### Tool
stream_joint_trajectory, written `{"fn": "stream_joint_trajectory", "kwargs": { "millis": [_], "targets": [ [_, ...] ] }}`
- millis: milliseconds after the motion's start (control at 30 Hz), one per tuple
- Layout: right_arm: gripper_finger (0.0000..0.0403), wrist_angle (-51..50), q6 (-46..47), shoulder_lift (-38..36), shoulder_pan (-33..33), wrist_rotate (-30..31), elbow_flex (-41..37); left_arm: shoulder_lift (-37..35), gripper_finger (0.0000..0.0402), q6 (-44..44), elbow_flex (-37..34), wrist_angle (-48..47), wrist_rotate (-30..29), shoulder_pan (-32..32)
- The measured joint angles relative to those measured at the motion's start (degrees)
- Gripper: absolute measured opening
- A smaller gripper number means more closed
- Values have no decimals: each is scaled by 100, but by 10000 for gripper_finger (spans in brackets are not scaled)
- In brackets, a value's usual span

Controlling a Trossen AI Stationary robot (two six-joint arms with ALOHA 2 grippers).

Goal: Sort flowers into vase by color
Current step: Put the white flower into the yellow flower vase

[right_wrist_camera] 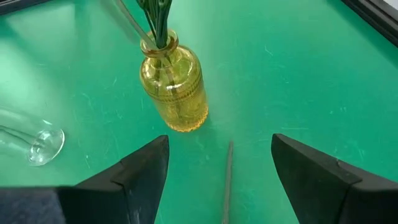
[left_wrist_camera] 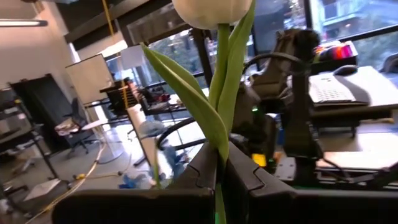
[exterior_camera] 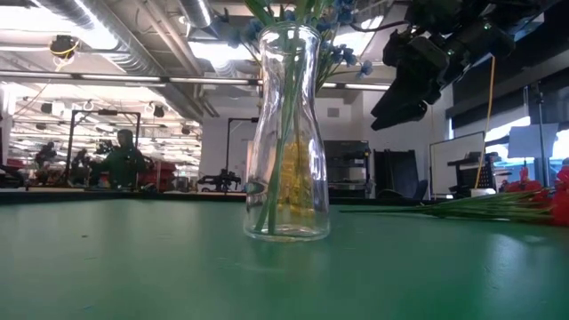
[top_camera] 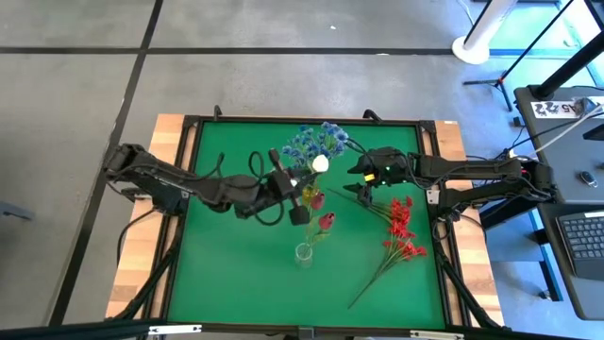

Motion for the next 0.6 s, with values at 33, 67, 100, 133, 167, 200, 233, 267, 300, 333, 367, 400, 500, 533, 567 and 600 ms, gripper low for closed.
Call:
{"fn": "stream_joint_trajectory", "kwargs": {
  "millis": [33, 67, 100, 133, 167, 200, 233, 267, 300, 333, 367, 400, 500, 533, 567, 600],
  "targets": [
    [282, -2, -2, 0, 0, 0, 0, 26, 0, 0, 0, 4, -5, 39],
    [282, 2, -4, 0, 0, 0, 0, 40, 0, 13, 0, 5, -21, 68],
    [282, -2, -10, 2, 0, 0, 0, 47, 0, 53, 0, -7, -45, 86],
    [282, -2, -15, 2, 0, 0, 0, 52, 0, 96, 0, -23, -49, 100],
    [282, 3, -19, 2, 0, 0, -2, 52, 0, 107, 0, -25, -50, 108],
    [282, 29, -24, 2, 0, 0, -16, 51, 0, 107, 0, -20, -50, 117],
    [282, 67, -28, 2, 0, 0, -44, 46, 0, 107, 0, -12, -50, 127],
    [282, 103, -29, 2, 0, 0, -79, 46, 0, 114, 0, -10, -55, 133],
    [282, 139, -31, 2, 0, 0, -120, 46, 0, 134, 0, -14, -69, 137],
    [282, 208, -28, 2, 0, -2, -171, 46, 0, 149, 0, -30, -68, 137],
    [282, 297, -28, 2, 0, -20, -226, 46, 0, 146, 0, -59, -69, 139],
    [282, 402, -27, 2, 0, -53, -283, 52, 0, 140, 0, -76, -68, 157],
    [282, 482, -25, 2, 0, -90, -388, 137, 0, 102, -1, -112, -46, 186],
    [282, 502, 0, 2, 0, -92, -407, 177, 0, 93, -3, -141, -41, 188],
    [282, 553, 16, 2, 0, -92, -426, 227, 0, 38, -4, -114, -23, 214],
    [282, 566, 30, 2, 0, -92, -432, 252, 0, -2, -4, -101, 2, 239]
  ]
}}
